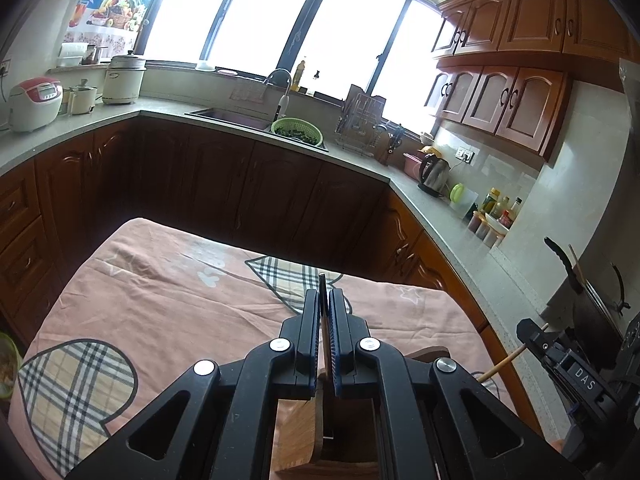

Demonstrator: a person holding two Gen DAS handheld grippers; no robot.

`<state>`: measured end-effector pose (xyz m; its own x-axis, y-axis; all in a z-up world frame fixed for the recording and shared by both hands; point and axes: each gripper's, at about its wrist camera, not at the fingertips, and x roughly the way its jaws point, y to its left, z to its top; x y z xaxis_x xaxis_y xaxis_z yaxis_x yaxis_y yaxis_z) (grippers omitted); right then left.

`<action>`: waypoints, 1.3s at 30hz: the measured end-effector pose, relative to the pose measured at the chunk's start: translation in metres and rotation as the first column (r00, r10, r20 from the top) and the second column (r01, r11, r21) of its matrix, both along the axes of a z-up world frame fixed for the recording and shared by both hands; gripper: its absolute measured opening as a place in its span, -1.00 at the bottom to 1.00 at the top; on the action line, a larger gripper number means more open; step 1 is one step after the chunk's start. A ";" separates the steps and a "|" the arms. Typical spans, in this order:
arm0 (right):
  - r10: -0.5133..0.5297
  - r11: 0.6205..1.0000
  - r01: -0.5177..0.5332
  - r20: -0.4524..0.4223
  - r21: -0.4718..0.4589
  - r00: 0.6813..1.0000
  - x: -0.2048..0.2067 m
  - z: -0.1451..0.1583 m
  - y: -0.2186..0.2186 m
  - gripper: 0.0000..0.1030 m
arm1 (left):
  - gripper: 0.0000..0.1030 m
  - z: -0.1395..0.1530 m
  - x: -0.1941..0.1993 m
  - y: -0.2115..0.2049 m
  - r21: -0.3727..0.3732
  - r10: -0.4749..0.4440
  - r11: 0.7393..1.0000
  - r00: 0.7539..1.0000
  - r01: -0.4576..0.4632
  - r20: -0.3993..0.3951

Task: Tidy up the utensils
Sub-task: 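Drop the metal chopstick into the wooden holder with the left tool while the right tool releases its chopstick there, then move both open tools back down toward the remaining chopsticks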

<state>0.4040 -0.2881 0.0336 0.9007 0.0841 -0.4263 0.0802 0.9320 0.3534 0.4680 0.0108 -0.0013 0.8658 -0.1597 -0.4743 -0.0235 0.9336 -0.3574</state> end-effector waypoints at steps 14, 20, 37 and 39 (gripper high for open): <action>0.016 0.999 -0.017 0.018 0.037 1.000 -0.015 0.008 -0.002 0.66 | 0.25 0.004 -0.024 0.014 -0.013 0.015 1.000 1.000 -0.015 -0.001; 0.020 0.999 -0.021 0.035 0.050 0.999 -0.040 0.013 -0.003 0.88 | 0.58 0.002 -0.060 0.023 0.005 0.020 1.000 1.000 -0.019 -0.008; 0.050 0.999 -0.049 -0.008 0.018 0.999 -0.138 0.000 0.012 0.94 | 0.71 0.008 -0.194 0.031 0.099 -0.001 0.995 0.998 0.007 -0.059; 0.046 0.999 -0.046 -0.017 0.018 0.999 -0.148 -0.002 0.011 0.94 | 0.71 0.008 -0.206 0.031 0.097 -0.009 0.995 0.997 0.016 -0.071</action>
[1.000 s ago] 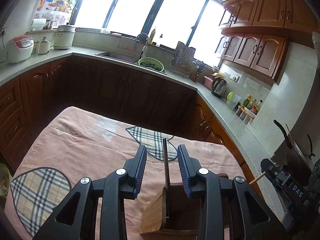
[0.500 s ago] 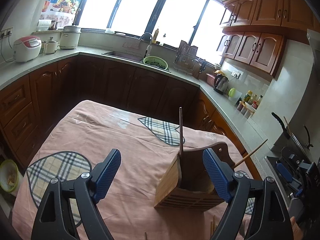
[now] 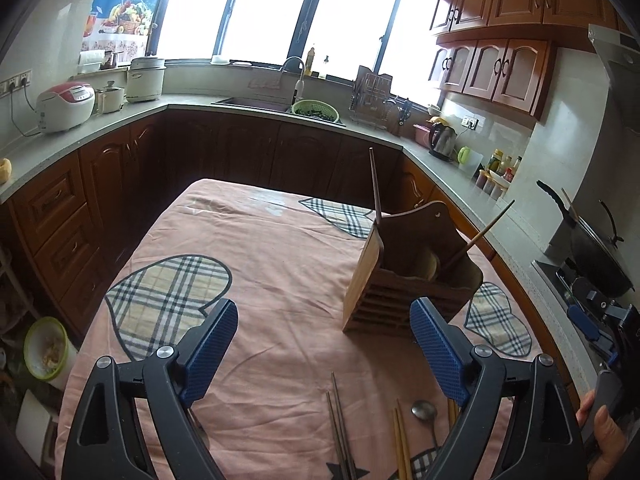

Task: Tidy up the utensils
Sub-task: 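Move both open tools back down toward the remaining chopsticks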

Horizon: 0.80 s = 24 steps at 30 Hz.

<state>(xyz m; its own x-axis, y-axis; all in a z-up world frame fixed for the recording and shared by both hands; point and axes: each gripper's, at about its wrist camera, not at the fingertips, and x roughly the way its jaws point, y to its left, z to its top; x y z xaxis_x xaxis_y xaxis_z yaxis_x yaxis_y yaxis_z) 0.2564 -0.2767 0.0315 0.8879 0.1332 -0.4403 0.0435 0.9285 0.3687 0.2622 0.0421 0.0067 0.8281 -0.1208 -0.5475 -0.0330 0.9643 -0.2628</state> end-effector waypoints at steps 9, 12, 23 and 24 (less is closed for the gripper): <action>-0.006 1.000 0.006 -0.037 -0.016 0.999 -0.038 -0.011 0.005 0.94 | 0.71 0.002 -0.034 0.005 -0.019 -0.023 1.000 0.999 0.022 -0.045; -0.011 1.000 0.009 -0.049 -0.023 0.999 -0.047 -0.016 0.006 0.94 | 0.71 0.003 -0.040 0.007 -0.018 -0.018 1.000 0.998 0.017 -0.061; -0.008 0.999 0.003 -0.107 -0.051 0.994 -0.064 -0.033 0.012 0.94 | 0.71 0.002 -0.051 0.006 0.010 -0.019 1.000 0.995 0.021 -0.102; -0.006 0.999 0.001 -0.111 -0.054 0.994 -0.065 -0.035 0.013 0.94 | 0.71 0.002 -0.051 0.005 0.013 -0.021 1.000 0.994 0.022 -0.104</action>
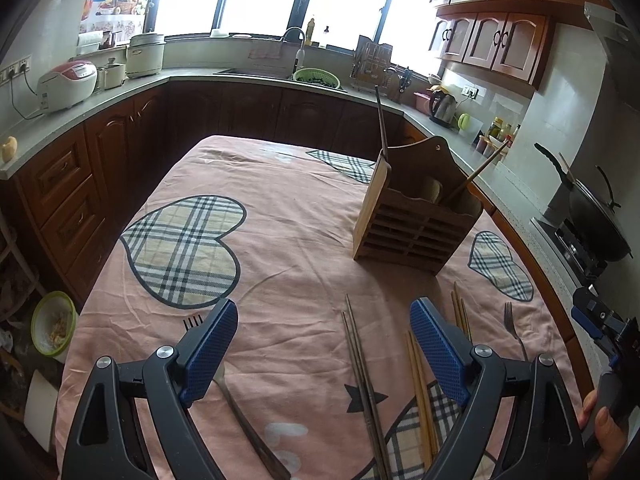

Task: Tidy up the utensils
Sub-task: 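Move both open tools back down toward the remaining chopsticks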

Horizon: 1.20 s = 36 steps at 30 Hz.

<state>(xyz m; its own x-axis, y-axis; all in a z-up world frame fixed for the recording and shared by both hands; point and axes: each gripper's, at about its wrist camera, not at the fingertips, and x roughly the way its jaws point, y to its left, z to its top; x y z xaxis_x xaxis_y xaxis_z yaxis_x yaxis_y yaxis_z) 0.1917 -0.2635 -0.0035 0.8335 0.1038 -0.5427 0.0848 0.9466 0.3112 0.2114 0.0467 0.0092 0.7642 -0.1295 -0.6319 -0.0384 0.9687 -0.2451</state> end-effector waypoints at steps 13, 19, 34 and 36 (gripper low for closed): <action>0.039 0.999 -0.041 -0.064 -0.020 0.997 0.019 -0.017 0.007 0.93 | 0.68 -0.015 0.027 -0.014 0.024 -0.029 0.999 0.997 0.031 -0.071; 0.043 0.999 -0.046 -0.097 -0.027 0.994 0.034 -0.029 0.005 0.92 | 0.60 -0.024 0.047 -0.019 0.025 -0.035 0.999 0.994 0.037 -0.108; 0.029 0.999 -0.034 -0.183 -0.025 0.983 0.076 -0.056 -0.009 0.42 | 0.22 -0.058 0.104 -0.039 0.043 -0.072 0.996 0.978 0.082 -0.196; 0.022 0.999 -0.029 -0.200 -0.032 0.980 0.082 -0.059 -0.010 0.27 | 0.09 -0.064 0.113 -0.043 0.054 -0.082 0.994 0.973 0.096 -0.215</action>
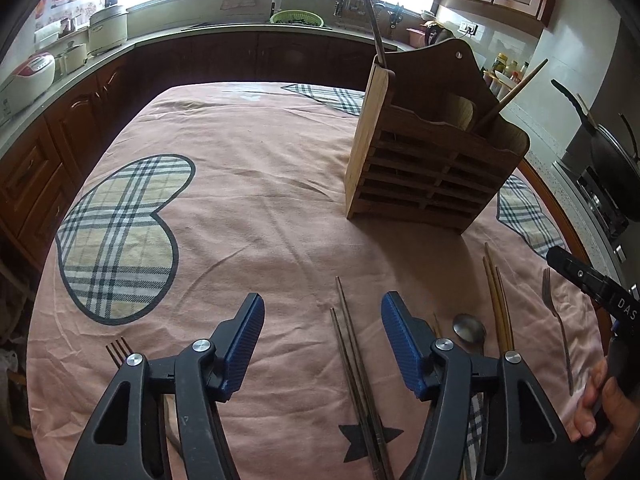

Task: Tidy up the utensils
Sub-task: 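Close the left tool on a metal chopstick while the right tool grasps wooden chopsticks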

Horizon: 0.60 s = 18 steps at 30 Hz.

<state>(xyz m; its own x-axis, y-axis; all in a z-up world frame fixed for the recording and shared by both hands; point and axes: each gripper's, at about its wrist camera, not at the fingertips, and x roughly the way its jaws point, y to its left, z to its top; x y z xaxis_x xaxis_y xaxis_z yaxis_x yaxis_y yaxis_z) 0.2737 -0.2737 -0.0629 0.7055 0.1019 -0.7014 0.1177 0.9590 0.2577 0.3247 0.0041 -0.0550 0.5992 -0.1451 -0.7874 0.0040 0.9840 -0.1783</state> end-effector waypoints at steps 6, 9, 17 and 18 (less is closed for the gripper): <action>-0.001 1.000 0.000 -0.043 -0.023 0.999 0.020 -0.010 -0.004 -0.03 | -0.03 -0.019 0.026 -0.010 0.020 -0.033 0.999 0.998 0.034 -0.047; 0.000 0.999 -0.002 -0.065 -0.032 0.998 0.029 -0.016 -0.006 -0.11 | -0.07 -0.027 0.037 -0.011 0.020 -0.031 0.999 0.997 0.032 -0.072; 0.008 0.999 -0.013 -0.110 -0.042 0.994 0.052 -0.032 -0.006 -0.37 | -0.38 -0.043 0.057 -0.016 0.000 -0.051 0.999 0.990 0.052 -0.128; 0.010 0.999 -0.016 -0.116 -0.045 0.993 0.055 -0.035 -0.004 -0.38 | -0.38 -0.046 0.059 -0.016 -0.004 -0.054 0.999 0.989 0.054 -0.135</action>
<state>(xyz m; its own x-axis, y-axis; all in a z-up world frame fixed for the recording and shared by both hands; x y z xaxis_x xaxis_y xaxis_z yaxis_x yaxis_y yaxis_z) 0.3289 -0.2780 -0.0979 0.6180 0.0766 -0.7824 0.1316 0.9711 0.1990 0.3836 -0.0124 -0.1005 0.4787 -0.1743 -0.8605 0.0332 0.9830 -0.1806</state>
